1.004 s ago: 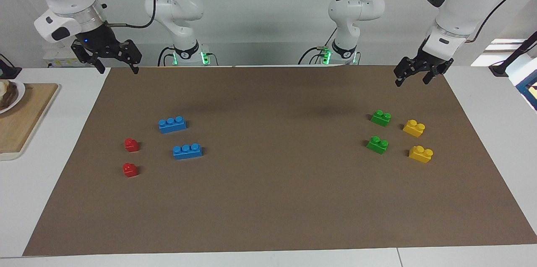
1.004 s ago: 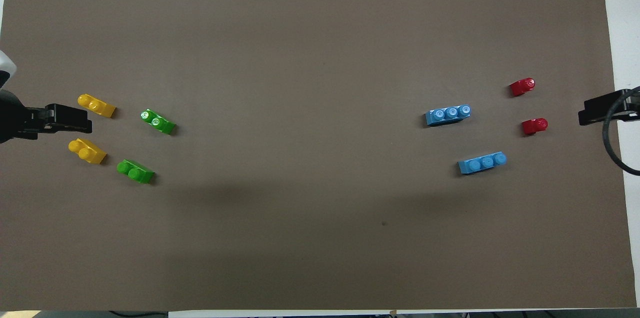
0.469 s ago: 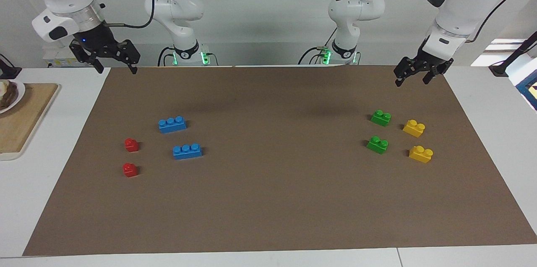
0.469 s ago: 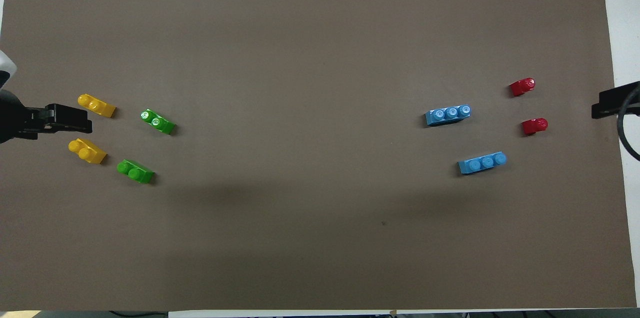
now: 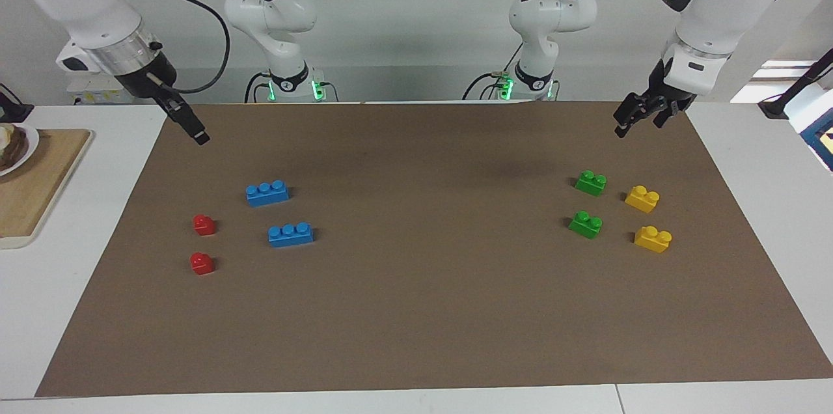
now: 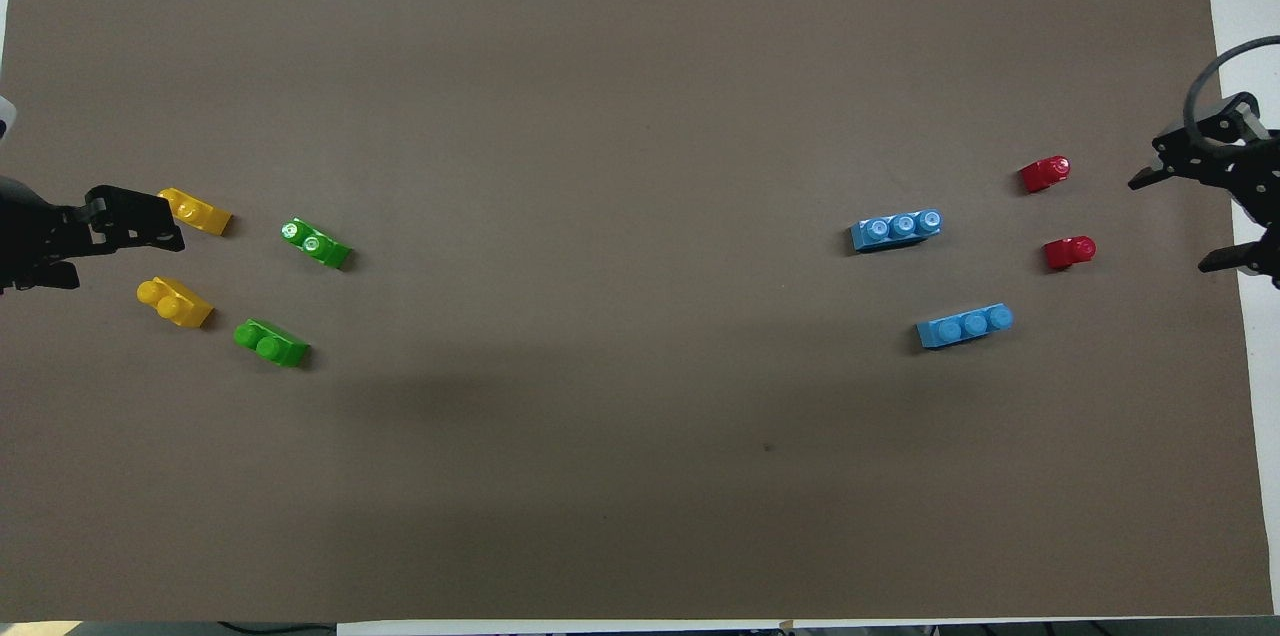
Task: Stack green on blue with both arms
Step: 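Move the left gripper over the green brick while the right gripper reaches the blue brick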
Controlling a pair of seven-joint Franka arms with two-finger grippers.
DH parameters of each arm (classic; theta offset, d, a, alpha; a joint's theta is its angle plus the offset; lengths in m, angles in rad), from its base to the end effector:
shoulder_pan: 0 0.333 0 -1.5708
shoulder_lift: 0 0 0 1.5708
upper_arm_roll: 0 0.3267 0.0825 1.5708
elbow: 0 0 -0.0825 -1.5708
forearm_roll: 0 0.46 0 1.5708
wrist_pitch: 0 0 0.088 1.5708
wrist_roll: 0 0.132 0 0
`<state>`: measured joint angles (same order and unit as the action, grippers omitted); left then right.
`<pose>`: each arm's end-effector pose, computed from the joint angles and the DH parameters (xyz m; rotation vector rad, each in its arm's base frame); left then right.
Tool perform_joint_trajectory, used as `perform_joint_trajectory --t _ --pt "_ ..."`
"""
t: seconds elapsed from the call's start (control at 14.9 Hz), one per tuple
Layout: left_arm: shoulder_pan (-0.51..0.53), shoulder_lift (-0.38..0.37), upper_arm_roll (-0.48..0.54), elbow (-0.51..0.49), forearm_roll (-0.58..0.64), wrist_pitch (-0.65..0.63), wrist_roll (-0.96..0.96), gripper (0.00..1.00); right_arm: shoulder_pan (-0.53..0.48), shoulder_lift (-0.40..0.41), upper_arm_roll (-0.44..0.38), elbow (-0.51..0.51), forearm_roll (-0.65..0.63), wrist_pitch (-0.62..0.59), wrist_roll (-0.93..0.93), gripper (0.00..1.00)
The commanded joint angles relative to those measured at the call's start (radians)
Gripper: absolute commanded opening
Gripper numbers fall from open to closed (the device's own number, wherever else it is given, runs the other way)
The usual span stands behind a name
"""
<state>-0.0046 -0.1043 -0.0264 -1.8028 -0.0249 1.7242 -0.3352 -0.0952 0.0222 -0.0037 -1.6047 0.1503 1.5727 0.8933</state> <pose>0.6058 -0.0222 0.5601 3.0784 0.4775 0.0331 0.6333 -0.0430 0.5793 -2.6525 1.4432 0.1634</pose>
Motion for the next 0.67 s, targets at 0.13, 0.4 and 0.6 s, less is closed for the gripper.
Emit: perform_joint_trajectory --t 0.13,0.4,0.6 --pt "-0.011 -0.037 -0.003 -0.105 -0.009 0.107 -0.371 1.0 -0.072 0.103 0.007 -0.006 0.207 0.075 0.262 0.89" --pt "-0.012 0.006 -0.003 -0.125 -0.012 0.142 -0.582 1.0 -0.087 0.212 0.008 -0.008 0.311 0.133 0.263 0.9" --pt "-0.025 0.095 -0.003 -0.124 -0.013 0.201 -0.672 1.0 -0.08 0.278 0.008 -0.027 0.374 0.188 0.277 0.9"
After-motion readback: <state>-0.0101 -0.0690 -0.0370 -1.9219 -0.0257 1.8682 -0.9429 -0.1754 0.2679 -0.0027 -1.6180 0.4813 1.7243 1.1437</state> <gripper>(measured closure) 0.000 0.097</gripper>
